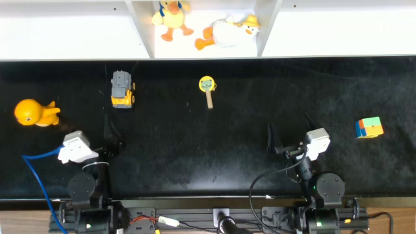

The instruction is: Store Toys

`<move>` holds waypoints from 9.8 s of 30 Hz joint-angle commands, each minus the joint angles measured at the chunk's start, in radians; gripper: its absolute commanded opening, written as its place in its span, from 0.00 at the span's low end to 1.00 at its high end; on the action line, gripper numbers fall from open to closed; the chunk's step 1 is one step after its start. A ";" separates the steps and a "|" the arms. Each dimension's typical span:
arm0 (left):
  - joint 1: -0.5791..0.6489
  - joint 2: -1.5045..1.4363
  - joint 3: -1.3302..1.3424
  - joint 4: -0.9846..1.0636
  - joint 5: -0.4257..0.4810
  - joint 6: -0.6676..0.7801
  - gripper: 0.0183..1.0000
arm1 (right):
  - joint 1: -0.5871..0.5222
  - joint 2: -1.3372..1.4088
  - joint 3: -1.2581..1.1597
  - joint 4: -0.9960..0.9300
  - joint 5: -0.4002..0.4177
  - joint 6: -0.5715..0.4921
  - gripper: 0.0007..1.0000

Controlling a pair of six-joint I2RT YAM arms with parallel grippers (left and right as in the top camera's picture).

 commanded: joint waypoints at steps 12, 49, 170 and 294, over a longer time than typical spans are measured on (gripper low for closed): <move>0.007 -0.012 -0.005 0.003 0.006 0.022 1.00 | 0.007 -0.008 -0.014 0.006 0.000 0.003 1.00; 0.007 -0.012 -0.005 0.003 0.006 0.021 1.00 | 0.007 -0.008 -0.014 0.006 0.000 0.003 1.00; 0.922 1.378 0.807 -0.259 0.813 0.938 1.00 | 0.007 -0.008 -0.014 0.006 0.000 0.003 1.00; 0.402 1.778 1.371 -0.057 0.446 0.466 0.71 | 0.007 -0.008 -0.014 0.006 0.000 0.003 0.99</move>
